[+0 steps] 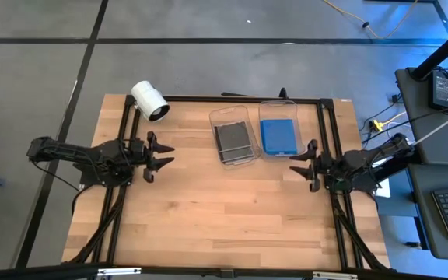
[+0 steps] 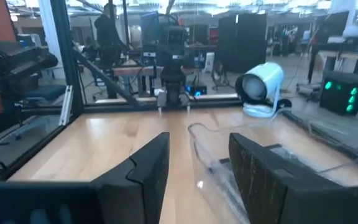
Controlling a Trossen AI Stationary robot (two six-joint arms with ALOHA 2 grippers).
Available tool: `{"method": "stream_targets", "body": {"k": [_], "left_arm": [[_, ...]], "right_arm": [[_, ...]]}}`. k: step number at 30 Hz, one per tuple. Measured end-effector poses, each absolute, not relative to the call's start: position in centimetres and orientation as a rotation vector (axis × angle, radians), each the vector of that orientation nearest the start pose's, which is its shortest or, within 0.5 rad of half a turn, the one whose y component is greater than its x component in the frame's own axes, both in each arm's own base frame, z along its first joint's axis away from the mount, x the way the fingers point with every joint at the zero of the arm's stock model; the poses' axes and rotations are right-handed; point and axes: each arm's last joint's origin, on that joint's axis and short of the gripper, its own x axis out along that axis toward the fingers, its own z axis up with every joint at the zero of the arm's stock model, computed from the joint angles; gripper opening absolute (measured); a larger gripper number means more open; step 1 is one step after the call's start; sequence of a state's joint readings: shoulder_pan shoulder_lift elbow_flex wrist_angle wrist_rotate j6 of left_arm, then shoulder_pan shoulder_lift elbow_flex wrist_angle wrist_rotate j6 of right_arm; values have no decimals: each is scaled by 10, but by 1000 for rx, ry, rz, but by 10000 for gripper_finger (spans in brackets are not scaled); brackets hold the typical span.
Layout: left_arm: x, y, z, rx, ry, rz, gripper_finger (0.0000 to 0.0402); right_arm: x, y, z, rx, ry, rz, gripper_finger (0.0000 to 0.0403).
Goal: Pick & place jewel cases by type
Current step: Return to Home Position
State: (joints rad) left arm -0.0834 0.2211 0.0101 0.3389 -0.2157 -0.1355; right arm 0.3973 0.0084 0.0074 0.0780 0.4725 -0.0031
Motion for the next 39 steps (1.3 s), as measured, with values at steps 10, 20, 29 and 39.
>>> {"method": "stream_targets", "body": {"k": [10,20,29,39], "left_arm": [[97,-2,188,-131,-234,127,169],[96,-1,189,-121,-243,146,169],[96,-1,189,-122,-243,147,169],[96,-1,189,-122,-243,147,169]], "right_arm": [[91,24,175,36,-88,-80,170],[92,24,173,31,-77,-81,170],[92,24,173,31,-77,-81,170],[92,24,173,31,-77,-81,170]]}}
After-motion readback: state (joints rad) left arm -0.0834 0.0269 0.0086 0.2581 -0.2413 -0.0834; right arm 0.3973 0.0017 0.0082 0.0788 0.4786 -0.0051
